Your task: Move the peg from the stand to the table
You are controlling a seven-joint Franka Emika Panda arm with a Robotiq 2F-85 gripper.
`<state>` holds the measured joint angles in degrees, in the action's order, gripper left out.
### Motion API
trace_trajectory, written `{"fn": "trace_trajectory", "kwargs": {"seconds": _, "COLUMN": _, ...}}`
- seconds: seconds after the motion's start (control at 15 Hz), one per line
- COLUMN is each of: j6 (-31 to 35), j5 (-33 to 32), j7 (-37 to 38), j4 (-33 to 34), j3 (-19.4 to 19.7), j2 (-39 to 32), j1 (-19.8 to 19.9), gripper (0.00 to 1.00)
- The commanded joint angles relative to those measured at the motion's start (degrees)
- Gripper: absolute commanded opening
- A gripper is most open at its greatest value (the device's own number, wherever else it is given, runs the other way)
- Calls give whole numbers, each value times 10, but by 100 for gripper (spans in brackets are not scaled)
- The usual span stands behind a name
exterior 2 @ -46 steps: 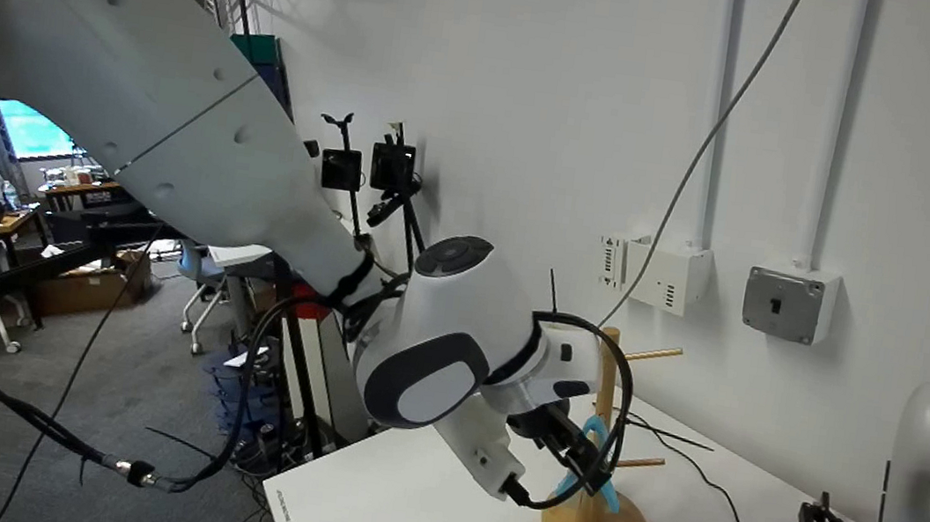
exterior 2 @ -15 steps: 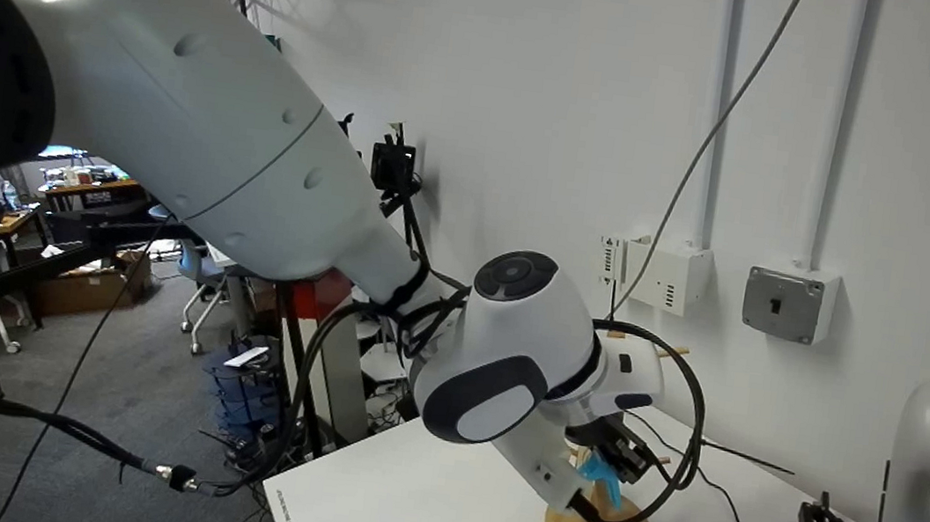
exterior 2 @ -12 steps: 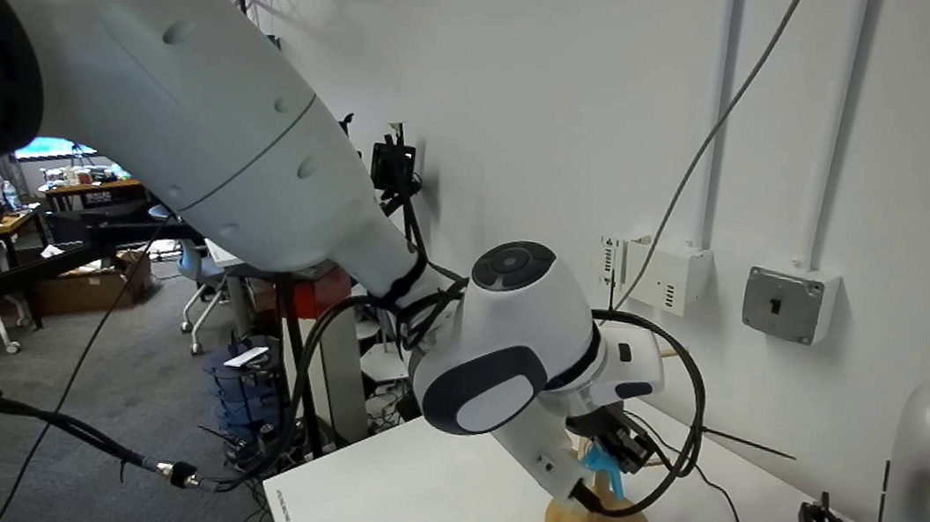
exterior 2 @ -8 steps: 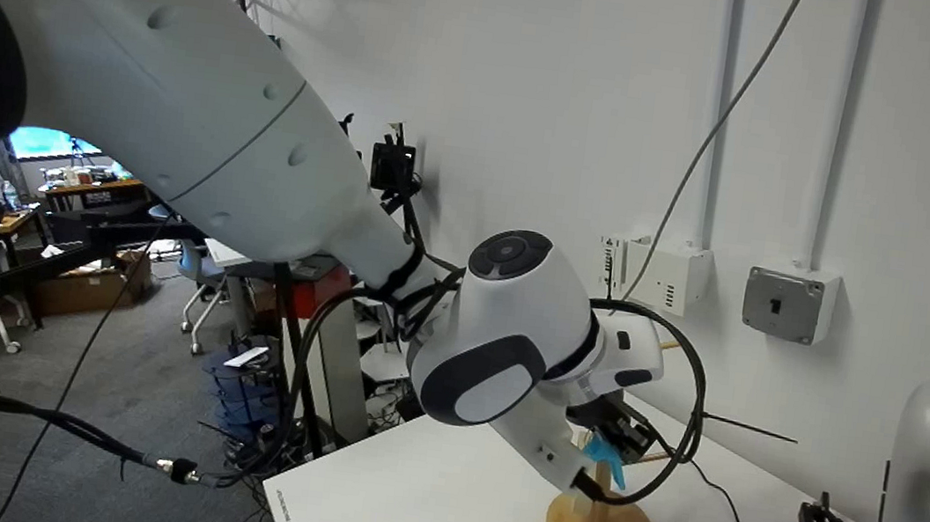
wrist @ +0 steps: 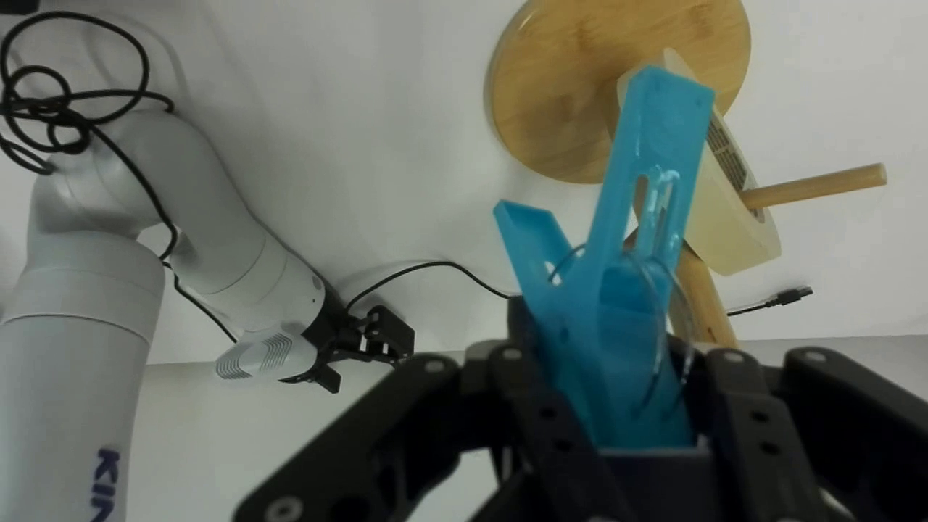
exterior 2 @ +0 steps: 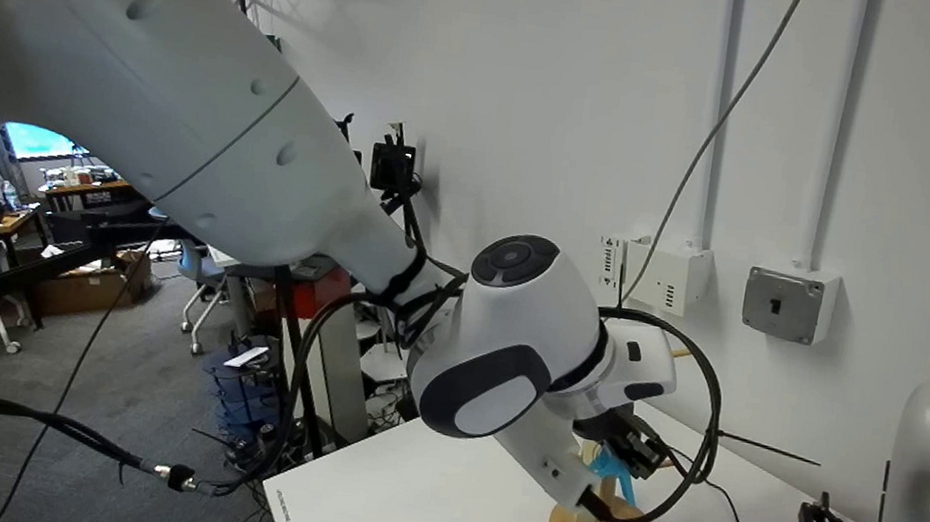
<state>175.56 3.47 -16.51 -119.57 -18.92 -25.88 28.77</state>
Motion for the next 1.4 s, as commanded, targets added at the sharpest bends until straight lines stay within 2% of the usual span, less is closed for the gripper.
{"fn": "trace_trajectory", "kwargs": {"seconds": 0.0, "j6": 10, "j5": -5, "j7": -10, "j4": -22, "j3": 2, "j2": 22, "j1": 12, "gripper": 7}}
{"fn": "trace_trajectory", "kwargs": {"seconds": 0.6, "j6": 13, "j5": -13, "j7": 0, "j4": -50, "j3": 40, "j2": 52, "j1": 0, "gripper": 7}}
{"fn": "trace_trajectory", "kwargs": {"seconds": 1.0, "j6": -11, "j5": -3, "j7": 1, "j4": -128, "j3": 26, "j2": 103, "j1": 5, "gripper": 7}}
{"fn": "trace_trajectory", "kwargs": {"seconds": 1.33, "j6": -12, "j5": -6, "j7": 8, "j4": -168, "j3": 31, "j2": 104, "j1": -3, "gripper": 7}}
